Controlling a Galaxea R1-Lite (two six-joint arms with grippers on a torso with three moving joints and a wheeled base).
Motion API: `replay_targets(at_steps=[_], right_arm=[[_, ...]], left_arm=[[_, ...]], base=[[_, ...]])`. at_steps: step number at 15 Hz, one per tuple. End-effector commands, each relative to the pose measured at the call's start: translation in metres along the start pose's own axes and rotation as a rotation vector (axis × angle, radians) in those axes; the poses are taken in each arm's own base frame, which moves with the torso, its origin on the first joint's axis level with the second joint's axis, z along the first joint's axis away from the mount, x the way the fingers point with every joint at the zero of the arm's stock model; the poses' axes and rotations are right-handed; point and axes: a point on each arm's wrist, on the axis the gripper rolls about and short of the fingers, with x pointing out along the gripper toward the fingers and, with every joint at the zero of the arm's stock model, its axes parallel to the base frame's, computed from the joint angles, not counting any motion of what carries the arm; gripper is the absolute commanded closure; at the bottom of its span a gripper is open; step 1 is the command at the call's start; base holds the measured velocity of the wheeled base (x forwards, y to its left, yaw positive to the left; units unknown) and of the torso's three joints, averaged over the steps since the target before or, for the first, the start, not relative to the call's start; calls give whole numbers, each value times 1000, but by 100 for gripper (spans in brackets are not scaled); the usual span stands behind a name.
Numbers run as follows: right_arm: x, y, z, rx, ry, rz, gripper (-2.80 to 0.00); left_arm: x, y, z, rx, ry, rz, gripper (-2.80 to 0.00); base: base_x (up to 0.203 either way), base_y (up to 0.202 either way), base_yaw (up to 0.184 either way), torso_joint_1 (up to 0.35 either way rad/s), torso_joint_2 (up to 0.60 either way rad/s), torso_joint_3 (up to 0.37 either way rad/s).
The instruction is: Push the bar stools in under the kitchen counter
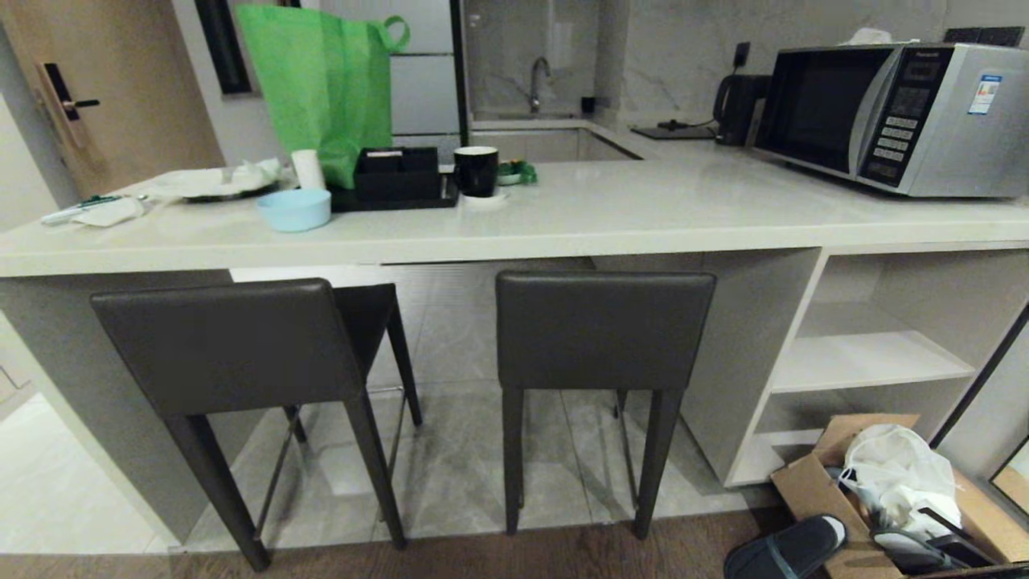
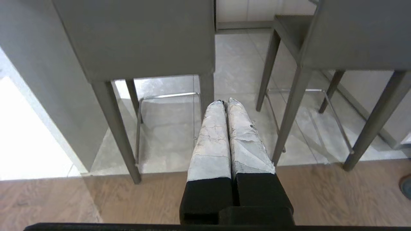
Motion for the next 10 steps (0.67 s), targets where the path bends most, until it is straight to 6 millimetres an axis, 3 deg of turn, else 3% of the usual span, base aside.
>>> replay_targets(at_steps=[1,10], right_arm=[[0,0,0,0,1,2,0],[0,0,0,0,-1,2,0]], left_arm=[[0,0,-1,-1,4,0,0],[0,0,-1,-4,4,6,0]], base=[[0,0,0,172,-420,-254],[0,0,0,22,-52,-31]])
